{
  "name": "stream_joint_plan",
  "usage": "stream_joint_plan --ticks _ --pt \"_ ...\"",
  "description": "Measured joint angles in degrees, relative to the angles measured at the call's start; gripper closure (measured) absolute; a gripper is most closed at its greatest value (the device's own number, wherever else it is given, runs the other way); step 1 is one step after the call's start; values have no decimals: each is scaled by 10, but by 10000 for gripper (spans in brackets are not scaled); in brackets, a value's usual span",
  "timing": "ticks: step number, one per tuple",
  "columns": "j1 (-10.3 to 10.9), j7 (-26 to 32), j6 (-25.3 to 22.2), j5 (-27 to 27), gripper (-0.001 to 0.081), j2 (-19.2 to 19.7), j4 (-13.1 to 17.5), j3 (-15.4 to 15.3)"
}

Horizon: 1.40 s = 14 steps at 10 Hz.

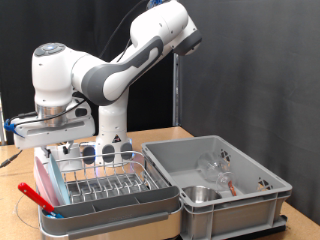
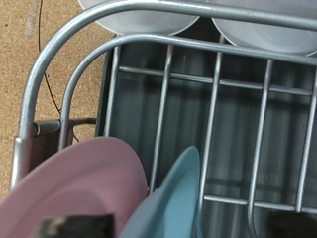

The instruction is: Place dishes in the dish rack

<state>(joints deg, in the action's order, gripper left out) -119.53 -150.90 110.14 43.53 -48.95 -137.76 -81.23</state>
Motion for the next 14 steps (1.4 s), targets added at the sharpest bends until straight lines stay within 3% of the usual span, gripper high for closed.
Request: stream_joint_plan --ticks 1,3,4,5,9,11,12,14 --pt "0 0 0 0 511 0 0 0" --pt "0 3 -1 0 192 0 0 1" --pt "2 7 -1 0 192 0 0 9" --pt "9 11 -2 0 47 -1 0 24" --pt "60 47 -46 5 -3 6 7 124" --pt "97 75 -34 60 -3 6 8 164" --pt "117 75 -14 84 -3 -2 -6 174" --pt "113 107 -49 43 -3 1 2 171"
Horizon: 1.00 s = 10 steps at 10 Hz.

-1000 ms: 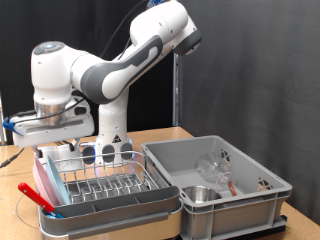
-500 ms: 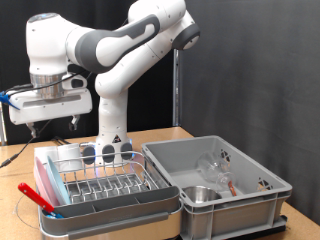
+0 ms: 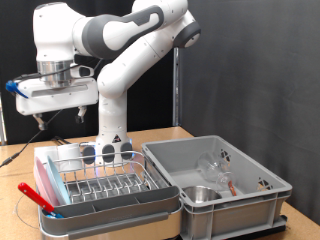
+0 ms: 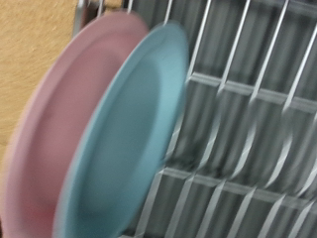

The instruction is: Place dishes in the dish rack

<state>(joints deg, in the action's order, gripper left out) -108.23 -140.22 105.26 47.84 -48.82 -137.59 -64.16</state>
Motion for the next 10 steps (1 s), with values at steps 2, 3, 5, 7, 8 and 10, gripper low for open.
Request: stream_joint_plan --ticks 2,3,5,7,8,10 --pt "8 98 -45 -26 -3 18 25 0" --pt "18 142 -57 -30 -3 25 37 -1" --pt "52 234 -59 -33 -3 29 53 -7" --pt "61 263 -59 -35 -3 32 55 -10" --pt "58 272 -76 -46 -3 34 57 -11" --pt "59 350 -131 -84 -3 54 83 -20"
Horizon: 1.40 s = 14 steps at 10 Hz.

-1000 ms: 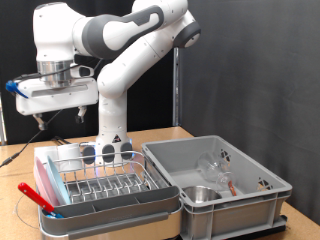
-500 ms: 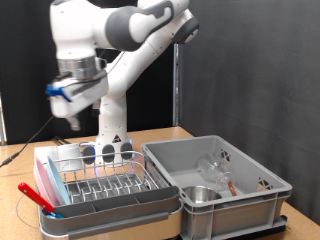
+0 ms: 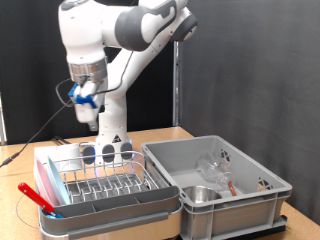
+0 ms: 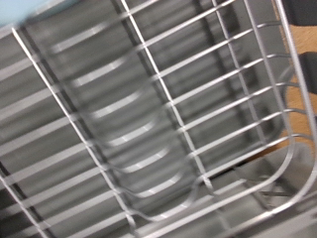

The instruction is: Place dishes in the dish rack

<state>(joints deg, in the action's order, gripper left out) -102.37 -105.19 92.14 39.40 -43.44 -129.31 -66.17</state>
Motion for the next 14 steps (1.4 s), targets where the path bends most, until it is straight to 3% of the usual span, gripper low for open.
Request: stream_joint_plan --ticks 2,5,6,7,10,12,14 --pt "7 85 -4 -16 -3 19 30 -33" --pt "20 222 53 -18 -3 23 51 -79" --pt "17 203 45 -18 -3 22 50 -79" --pt "13 220 33 -22 -3 25 51 -80" --pt "12 380 42 -20 -3 67 75 -102" --pt "32 472 83 -10 -3 82 89 -122" --pt "77 554 162 15 -3 82 72 -119"
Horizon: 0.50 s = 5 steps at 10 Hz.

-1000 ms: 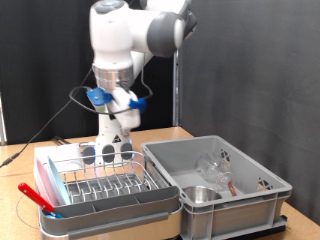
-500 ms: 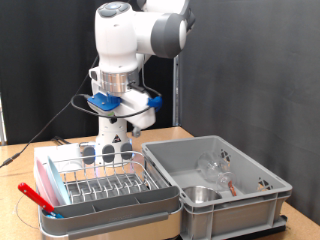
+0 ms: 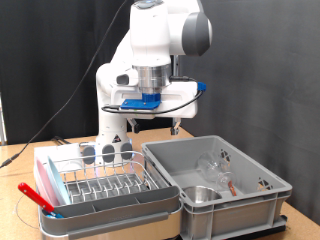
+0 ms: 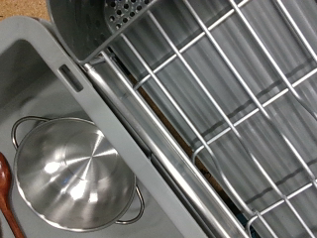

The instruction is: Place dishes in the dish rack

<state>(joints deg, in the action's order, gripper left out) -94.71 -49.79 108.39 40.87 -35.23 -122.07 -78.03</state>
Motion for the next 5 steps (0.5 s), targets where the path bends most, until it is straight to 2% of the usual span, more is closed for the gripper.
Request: stream_joint_plan --ticks 1,2,3,5 --pt "-5 -16 -20 -1 -3 0 2 -1" --pt "-7 -2 -36 0 -3 3 4 -1" --pt "-4 46 -54 1 -3 14 7 -1" --pt "14 155 -57 -1 -3 36 12 -11"
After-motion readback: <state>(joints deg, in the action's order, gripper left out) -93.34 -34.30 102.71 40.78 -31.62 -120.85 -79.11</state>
